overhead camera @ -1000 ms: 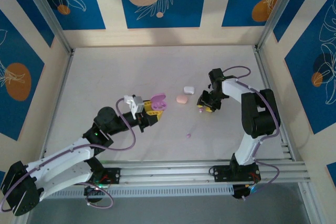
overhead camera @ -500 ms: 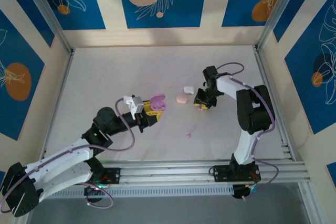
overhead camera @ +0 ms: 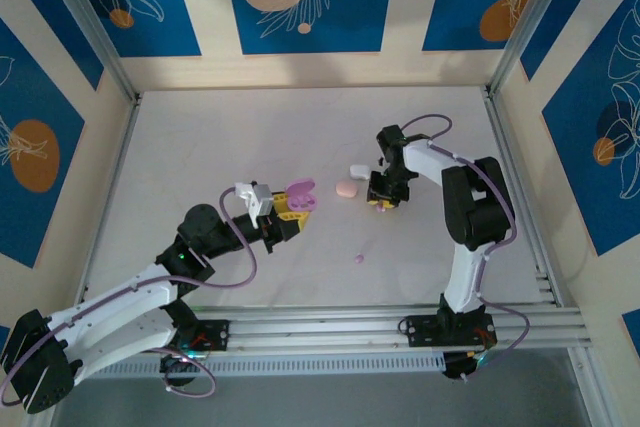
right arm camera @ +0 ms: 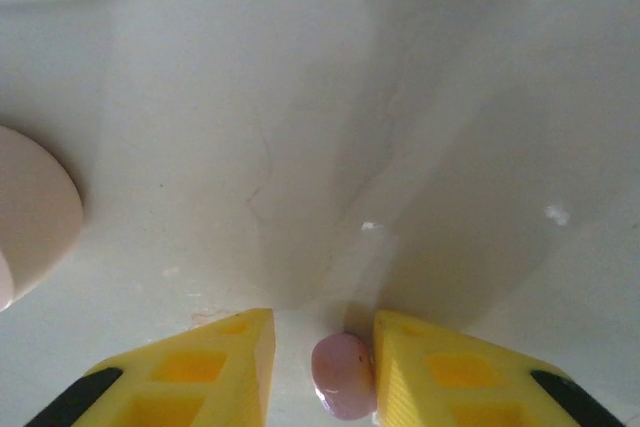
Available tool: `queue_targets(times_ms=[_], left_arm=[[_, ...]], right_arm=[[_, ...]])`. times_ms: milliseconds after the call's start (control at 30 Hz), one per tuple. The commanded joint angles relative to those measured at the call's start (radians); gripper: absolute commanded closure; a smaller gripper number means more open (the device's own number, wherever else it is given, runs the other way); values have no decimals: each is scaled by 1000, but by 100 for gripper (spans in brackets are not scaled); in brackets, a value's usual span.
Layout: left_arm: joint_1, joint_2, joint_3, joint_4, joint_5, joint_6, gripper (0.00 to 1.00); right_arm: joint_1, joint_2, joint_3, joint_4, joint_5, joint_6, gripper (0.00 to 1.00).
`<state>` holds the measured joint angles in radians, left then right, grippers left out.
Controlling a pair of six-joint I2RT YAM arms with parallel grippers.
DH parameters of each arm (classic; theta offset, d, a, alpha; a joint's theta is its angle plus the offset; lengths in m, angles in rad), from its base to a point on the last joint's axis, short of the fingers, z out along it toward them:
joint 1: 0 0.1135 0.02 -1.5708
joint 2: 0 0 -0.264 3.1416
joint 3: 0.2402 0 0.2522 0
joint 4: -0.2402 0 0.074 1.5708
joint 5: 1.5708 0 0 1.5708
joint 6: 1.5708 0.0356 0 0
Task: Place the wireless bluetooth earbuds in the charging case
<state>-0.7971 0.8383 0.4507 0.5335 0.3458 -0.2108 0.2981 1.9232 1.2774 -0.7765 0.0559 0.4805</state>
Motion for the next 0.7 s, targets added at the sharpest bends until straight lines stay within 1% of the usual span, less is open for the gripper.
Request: queue_targets(times_ms=[0,33,67,467,667], left_arm=[[-10,-21,22,6,-9,0,77],[-11,-21,22,5,-9,-1,77],[-10,-22,22,5,-8,-2,77],[-11,-25,22,3,-10,-6,77],[-10,-25,22,1,-10,-10,77]], right_arm=[[14,16,35,-63,38,-26,73],[16,19,43,-76,44,-27,75],[18,21,46,-84,50,-26,76],[29,37,62,-101,47,-50,73],[35,59,79,-116,50,-65,74]])
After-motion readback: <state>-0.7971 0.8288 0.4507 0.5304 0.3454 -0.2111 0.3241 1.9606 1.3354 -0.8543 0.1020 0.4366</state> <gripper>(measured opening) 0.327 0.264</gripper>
